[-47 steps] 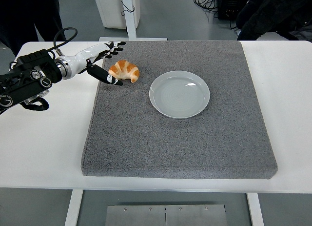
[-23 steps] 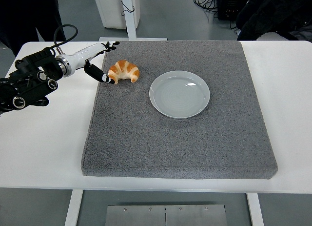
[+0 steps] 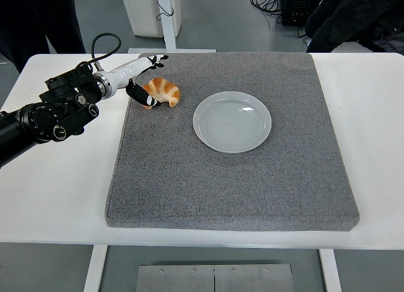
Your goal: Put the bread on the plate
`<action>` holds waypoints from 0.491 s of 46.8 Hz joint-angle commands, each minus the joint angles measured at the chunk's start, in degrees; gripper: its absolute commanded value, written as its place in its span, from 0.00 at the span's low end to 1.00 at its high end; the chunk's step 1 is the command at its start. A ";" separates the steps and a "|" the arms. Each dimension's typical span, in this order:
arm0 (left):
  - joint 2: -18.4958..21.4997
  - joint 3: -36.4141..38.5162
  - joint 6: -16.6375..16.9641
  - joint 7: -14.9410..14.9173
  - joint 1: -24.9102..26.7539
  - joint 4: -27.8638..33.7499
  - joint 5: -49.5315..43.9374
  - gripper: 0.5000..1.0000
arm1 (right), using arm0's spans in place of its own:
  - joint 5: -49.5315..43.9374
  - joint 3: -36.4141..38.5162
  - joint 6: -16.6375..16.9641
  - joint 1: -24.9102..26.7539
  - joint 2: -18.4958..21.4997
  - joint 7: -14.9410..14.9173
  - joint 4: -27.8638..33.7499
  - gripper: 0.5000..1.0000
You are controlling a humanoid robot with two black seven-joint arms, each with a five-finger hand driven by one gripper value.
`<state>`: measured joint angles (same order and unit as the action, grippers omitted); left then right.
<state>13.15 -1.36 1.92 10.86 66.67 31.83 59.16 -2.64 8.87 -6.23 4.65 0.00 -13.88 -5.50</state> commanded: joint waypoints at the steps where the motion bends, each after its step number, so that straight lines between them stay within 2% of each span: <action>1: -1.80 2.85 1.06 0.83 0.21 -2.82 -0.45 0.83 | 0.00 0.00 -0.01 0.01 0.00 0.00 0.05 1.00; 12: -7.34 4.09 1.77 4.17 0.21 -11.52 -0.98 0.82 | 0.00 0.00 -0.01 0.01 0.00 0.00 -0.03 1.00; 23: -9.63 5.23 1.77 4.70 0.13 -15.65 -0.98 0.77 | 0.00 0.00 -0.01 0.01 0.00 0.00 -0.03 1.00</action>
<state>4.33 3.31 3.71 15.56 66.90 17.62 58.18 -2.64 8.87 -6.25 4.66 0.00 -13.89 -5.53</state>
